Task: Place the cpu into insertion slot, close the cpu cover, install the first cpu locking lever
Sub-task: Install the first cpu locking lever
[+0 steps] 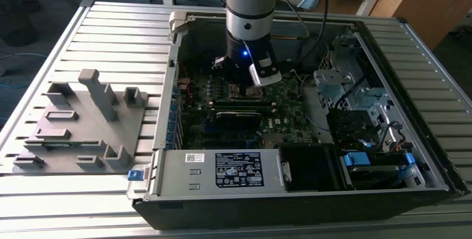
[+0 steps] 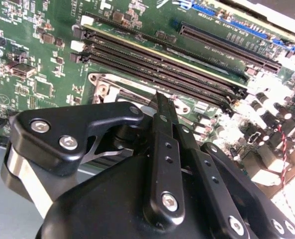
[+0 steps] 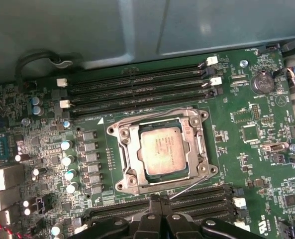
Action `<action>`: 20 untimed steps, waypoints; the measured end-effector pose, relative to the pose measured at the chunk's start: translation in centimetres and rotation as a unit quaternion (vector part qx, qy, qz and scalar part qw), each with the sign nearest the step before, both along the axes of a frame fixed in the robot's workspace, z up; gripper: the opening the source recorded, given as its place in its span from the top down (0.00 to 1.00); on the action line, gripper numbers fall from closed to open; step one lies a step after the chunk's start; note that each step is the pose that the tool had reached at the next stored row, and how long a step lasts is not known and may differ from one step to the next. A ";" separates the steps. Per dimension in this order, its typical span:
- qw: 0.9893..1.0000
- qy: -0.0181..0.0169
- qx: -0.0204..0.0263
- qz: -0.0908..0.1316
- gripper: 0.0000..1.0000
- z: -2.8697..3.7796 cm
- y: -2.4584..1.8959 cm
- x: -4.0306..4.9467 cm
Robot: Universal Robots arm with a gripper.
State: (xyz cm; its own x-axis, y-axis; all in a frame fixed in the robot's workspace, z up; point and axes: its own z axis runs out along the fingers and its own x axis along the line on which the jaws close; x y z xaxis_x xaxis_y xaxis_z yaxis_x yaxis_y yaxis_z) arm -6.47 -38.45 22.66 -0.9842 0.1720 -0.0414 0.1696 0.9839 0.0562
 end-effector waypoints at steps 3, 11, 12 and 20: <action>1.000 0.000 0.000 0.012 0.90 -0.10 0.00 -0.04; 1.000 0.000 -0.001 0.024 0.90 -0.62 0.00 -1.05; 1.000 0.000 -0.001 0.024 0.90 -0.66 0.00 -1.12; 1.000 0.000 -0.003 0.024 0.90 -1.15 -0.02 -1.51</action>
State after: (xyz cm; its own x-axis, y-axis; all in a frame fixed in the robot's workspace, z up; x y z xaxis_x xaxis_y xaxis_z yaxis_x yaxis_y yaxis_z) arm -7.99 -38.47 21.51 -0.9914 0.1241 -0.0420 0.1219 0.9912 0.0510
